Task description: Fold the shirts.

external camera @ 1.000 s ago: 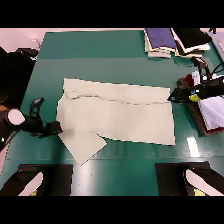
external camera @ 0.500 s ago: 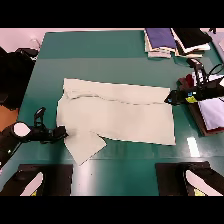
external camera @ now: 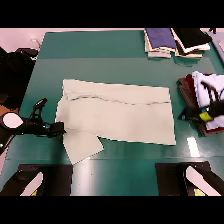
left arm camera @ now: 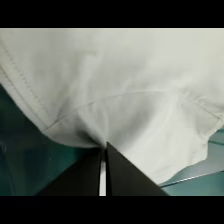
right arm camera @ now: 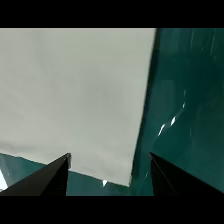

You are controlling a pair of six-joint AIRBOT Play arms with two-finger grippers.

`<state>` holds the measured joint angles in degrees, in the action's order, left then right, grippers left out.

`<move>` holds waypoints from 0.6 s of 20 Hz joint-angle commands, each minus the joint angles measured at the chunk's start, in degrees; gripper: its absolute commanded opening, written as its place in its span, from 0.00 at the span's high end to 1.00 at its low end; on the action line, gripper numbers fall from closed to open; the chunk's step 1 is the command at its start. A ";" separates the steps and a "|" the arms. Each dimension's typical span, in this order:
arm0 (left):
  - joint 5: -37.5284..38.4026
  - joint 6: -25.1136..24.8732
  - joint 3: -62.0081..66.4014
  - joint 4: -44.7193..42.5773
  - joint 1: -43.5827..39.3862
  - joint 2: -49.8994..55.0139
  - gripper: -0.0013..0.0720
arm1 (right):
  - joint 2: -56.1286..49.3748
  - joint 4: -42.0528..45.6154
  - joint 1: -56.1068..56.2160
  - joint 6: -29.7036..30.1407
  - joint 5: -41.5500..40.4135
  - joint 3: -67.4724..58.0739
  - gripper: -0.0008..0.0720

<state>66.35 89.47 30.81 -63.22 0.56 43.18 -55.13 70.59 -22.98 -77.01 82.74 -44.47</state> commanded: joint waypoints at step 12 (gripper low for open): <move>4.87 -2.45 3.43 -4.44 0.07 -1.95 0.95 | -8.02 -8.85 5.77 3.17 -6.36 14.34 0.95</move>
<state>68.69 86.91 33.41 -64.82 0.64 42.57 -62.78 63.05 -21.91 -73.95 77.34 -28.49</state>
